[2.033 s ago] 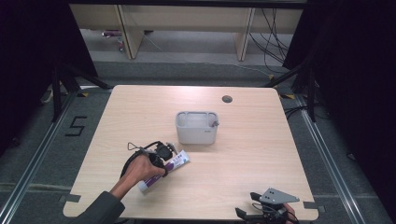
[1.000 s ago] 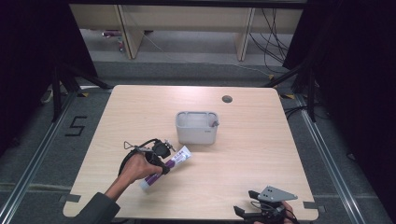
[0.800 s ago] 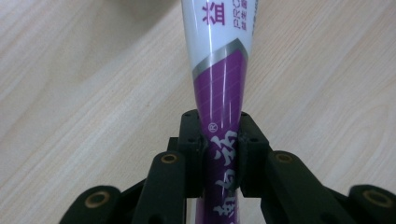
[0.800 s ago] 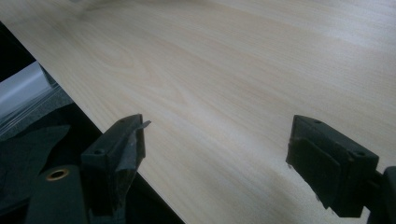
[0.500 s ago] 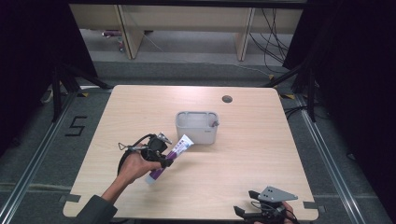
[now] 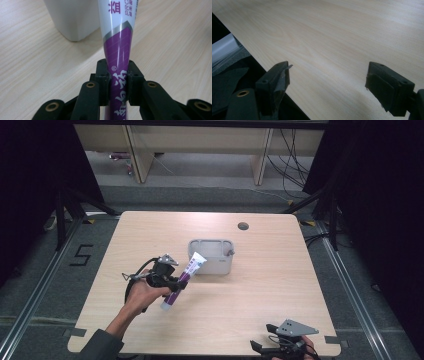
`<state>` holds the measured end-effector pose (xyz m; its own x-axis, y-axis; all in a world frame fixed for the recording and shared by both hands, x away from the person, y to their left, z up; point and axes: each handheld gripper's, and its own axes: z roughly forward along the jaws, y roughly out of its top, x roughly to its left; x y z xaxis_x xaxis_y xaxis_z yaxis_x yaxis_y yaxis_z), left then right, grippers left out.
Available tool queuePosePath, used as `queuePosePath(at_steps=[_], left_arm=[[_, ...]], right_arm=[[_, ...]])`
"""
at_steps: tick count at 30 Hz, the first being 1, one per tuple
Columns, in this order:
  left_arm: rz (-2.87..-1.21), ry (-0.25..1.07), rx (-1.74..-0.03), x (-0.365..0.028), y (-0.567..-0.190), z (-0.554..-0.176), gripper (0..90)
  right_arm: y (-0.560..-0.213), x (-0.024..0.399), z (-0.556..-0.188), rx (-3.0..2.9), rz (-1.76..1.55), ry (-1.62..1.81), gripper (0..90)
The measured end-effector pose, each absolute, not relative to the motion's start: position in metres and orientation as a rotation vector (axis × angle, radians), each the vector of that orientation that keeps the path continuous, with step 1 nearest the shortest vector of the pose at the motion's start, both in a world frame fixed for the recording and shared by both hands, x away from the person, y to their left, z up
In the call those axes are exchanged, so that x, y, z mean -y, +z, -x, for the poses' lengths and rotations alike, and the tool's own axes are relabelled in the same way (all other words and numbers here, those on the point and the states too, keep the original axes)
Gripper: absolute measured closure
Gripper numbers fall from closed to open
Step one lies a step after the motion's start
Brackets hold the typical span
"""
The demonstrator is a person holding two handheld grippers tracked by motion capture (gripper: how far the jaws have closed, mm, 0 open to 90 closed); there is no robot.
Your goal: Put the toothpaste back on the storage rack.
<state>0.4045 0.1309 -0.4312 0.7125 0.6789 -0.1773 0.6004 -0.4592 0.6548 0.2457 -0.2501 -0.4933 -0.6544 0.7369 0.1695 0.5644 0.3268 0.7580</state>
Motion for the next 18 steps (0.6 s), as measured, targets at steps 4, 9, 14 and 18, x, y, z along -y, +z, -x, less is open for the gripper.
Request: queuePosePath(at_steps=[4,9,14,18], left_arm=[[-2.168,0.143,-0.959,-0.132,-0.429,-0.406,75.5],[-2.124,0.161,-0.958,-0.132,-0.424,-0.407,75.5],[-2.072,0.201,-0.962,-0.131,-0.415,-0.409,75.4],[-2.057,0.202,-0.961,-0.130,-0.410,-0.411,75.5]], right_arm=[[-0.493,0.251,-0.246,-2.385,-1.190,1.239,19.6],[-0.494,0.250,-0.246,-2.392,-1.194,1.248,19.6],[-0.493,0.249,-0.244,-2.390,-1.242,1.248,19.6],[-0.493,0.249,-0.244,-2.389,-1.236,1.250,19.6]])
